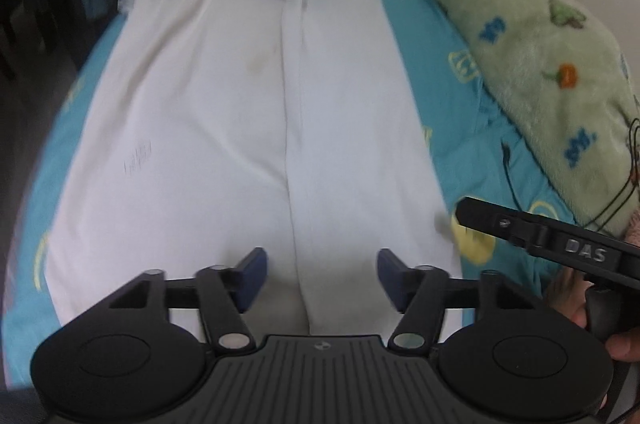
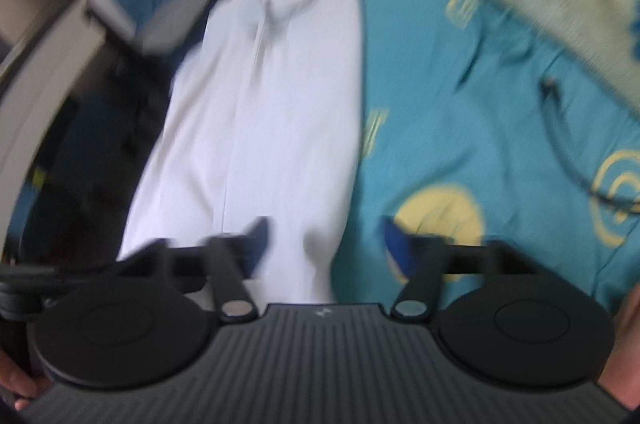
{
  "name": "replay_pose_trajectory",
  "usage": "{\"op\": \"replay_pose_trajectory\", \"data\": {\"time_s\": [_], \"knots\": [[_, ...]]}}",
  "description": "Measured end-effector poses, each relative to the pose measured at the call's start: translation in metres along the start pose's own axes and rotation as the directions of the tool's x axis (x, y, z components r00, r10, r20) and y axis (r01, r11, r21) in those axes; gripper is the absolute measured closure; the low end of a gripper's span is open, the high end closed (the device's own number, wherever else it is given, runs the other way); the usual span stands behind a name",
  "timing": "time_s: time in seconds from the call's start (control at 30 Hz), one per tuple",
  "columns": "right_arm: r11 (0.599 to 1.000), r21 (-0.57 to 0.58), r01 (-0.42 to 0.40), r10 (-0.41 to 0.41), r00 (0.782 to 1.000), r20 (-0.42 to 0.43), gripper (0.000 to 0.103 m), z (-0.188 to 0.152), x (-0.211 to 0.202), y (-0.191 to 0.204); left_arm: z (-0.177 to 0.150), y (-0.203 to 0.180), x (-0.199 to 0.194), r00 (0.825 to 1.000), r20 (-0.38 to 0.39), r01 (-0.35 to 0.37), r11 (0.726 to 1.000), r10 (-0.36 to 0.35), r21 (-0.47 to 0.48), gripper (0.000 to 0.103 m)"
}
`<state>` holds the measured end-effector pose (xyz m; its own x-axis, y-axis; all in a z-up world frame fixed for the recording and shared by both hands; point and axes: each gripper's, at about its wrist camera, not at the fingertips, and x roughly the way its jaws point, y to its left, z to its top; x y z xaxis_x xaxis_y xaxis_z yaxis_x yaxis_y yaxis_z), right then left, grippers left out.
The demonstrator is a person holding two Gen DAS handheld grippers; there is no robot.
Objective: Fold clothes
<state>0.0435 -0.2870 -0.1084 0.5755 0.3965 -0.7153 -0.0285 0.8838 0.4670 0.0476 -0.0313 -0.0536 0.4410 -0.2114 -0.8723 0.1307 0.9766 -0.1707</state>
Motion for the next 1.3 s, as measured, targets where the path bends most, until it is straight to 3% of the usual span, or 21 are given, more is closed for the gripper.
{"op": "replay_pose_trajectory", "data": {"time_s": [0.17, 0.27, 0.3, 0.43, 0.67, 0.87, 0.97, 1.17, 1.27, 1.3], "knots": [[0.999, 0.027, -0.044, 0.04, 0.988, 0.148, 0.03, 0.016, -0.01, -0.005, 0.057, -0.012, 0.004, 0.987, 0.16, -0.041, 0.999, 0.035, 0.035, 0.015], [0.999, 0.003, -0.053, 0.051, 0.972, 0.231, 0.03, 0.028, -0.007, 0.001, 0.082, -0.023, 0.008, 0.949, 0.307, -0.089, 0.995, 0.071, 0.043, 0.008], [0.999, -0.005, -0.05, 0.05, 0.966, 0.255, 0.03, 0.033, -0.004, 0.005, 0.083, -0.021, 0.011, 0.945, 0.319, -0.09, 0.995, 0.074, 0.037, 0.006], [0.997, 0.001, -0.079, 0.075, 0.957, 0.281, 0.031, 0.043, 0.009, 0.001, 0.081, -0.006, 0.024, 0.937, 0.342, -0.081, 0.997, 0.073, 0.011, 0.006], [0.99, 0.057, -0.129, 0.114, 0.969, 0.218, 0.033, 0.084, 0.07, 0.003, 0.077, 0.019, 0.048, 0.922, 0.381, -0.064, 0.997, 0.072, -0.035, 0.006], [0.984, 0.091, -0.151, 0.131, 0.971, 0.198, 0.034, 0.156, 0.161, 0.014, 0.08, 0.048, 0.052, 0.902, 0.417, -0.077, 0.992, 0.11, -0.095, 0.006], [0.973, 0.145, -0.178, 0.145, 0.966, 0.212, 0.034, 0.187, 0.207, 0.018, 0.083, 0.071, 0.059, 0.905, 0.405, -0.072, 0.986, 0.129, -0.154, 0.006], [0.987, 0.141, -0.081, 0.048, 0.974, 0.22, 0.034, 0.222, 0.271, 0.033, 0.09, 0.108, 0.075, 0.921, 0.375, -0.003, 0.965, 0.105, -0.262, 0.006], [0.993, 0.094, -0.07, 0.046, 0.971, 0.236, 0.062, 0.237, 0.285, 0.046, 0.089, 0.12, 0.081, 0.926, 0.364, 0.018, 0.953, 0.098, -0.303, 0.006], [0.996, 0.078, -0.052, 0.033, 0.973, 0.228, 0.079, 0.243, 0.29, 0.052, 0.089, 0.123, 0.082, 0.927, 0.361, 0.022, 0.949, 0.098, -0.315, 0.006]]}}
